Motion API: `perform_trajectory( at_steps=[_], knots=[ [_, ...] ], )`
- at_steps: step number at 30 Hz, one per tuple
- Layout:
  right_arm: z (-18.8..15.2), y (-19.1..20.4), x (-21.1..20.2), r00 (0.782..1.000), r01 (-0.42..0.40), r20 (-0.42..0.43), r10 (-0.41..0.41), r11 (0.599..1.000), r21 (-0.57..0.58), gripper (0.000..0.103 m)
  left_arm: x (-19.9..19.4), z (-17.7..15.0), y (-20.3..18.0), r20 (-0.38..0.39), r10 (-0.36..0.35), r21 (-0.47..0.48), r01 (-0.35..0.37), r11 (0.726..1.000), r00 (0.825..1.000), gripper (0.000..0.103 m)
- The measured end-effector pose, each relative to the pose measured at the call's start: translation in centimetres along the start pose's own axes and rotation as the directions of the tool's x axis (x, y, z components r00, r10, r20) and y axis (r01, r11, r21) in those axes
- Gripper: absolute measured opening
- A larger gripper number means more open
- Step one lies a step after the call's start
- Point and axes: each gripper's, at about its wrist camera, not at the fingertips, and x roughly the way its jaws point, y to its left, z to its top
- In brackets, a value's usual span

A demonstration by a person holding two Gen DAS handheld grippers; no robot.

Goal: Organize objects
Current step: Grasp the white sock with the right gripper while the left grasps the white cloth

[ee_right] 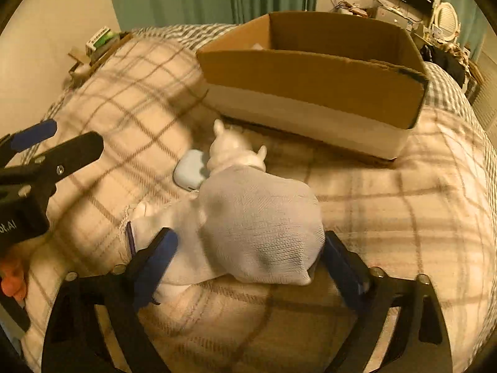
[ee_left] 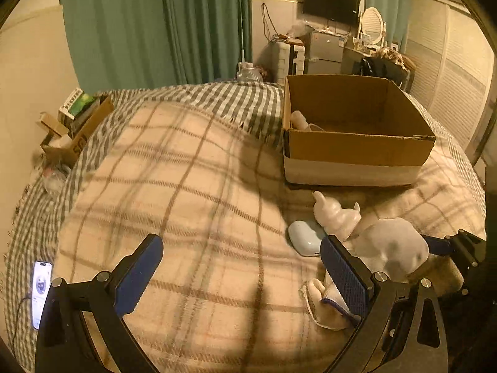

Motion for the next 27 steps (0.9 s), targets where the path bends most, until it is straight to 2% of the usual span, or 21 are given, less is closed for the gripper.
perform_trajectory(
  at_steps=[2,5,8,12,15,18,19,21,23,24,27],
  knots=[
    [-0.1,-0.1,-0.6,0.999,0.018,0.026,-0.018,1.000,0.004,0.063,0.1,-0.2,0.0,-0.005,0.000,0.000,0.000,1.000,1.000,0.103],
    [-0.5,-0.9,-2.7,0.997,0.013,0.078,-0.017,0.998,0.055,0.051,0.1,-0.3,-0.1,-0.013,0.002,0.002,-0.002,1.000,1.000,0.103],
    [-0.6,-1.8,-5.5,0.987,0.038,0.153,-0.053,0.994,0.104,0.044,-0.2,-0.5,-0.5,-0.013,0.002,0.010,-0.001,1.000,1.000,0.103],
    [-0.1,-3.3,-9.0,0.964,0.090,0.234,-0.126,0.983,0.158,0.043,-0.3,-0.9,-2.2,-0.031,-0.024,0.056,0.026,0.998,0.999,0.103],
    [-0.1,-4.0,-10.0,0.954,0.112,0.257,-0.155,0.978,0.174,0.042,0.1,-1.7,-4.2,-0.067,-0.073,0.113,0.080,0.990,0.995,0.102],
    [-0.5,-4.8,-9.8,0.956,0.103,0.250,-0.150,0.976,0.191,0.042,0.9,-2.7,-6.3,-0.115,-0.096,0.174,0.115,0.978,0.989,0.093],
    [-0.6,-5.0,-9.6,0.959,0.096,0.245,-0.143,0.976,0.196,0.042,1.5,-3.0,-6.9,-0.143,-0.114,0.189,0.140,0.972,0.983,0.089],
    [-0.8,-5.3,-9.3,0.963,0.081,0.236,-0.130,0.975,0.205,0.042,2.5,-3.6,-7.8,-0.187,-0.134,0.206,0.172,0.963,0.973,0.073],
    [-0.9,-5.4,-9.0,0.965,0.073,0.231,-0.121,0.976,0.208,0.042,3.6,-4.3,-8.7,-0.231,-0.125,0.242,0.182,0.953,0.965,0.040],
    [-1.0,-5.4,-9.0,0.965,0.071,0.233,-0.120,0.976,0.208,0.042,3.8,-4.5,-8.8,-0.239,-0.132,0.247,0.191,0.950,0.962,0.031],
    [-1.3,-5.3,-9.2,0.964,0.069,0.238,-0.120,0.975,0.210,0.042,3.2,-4.4,-8.6,-0.220,-0.146,0.238,0.198,0.951,0.964,0.018]
  ],
)
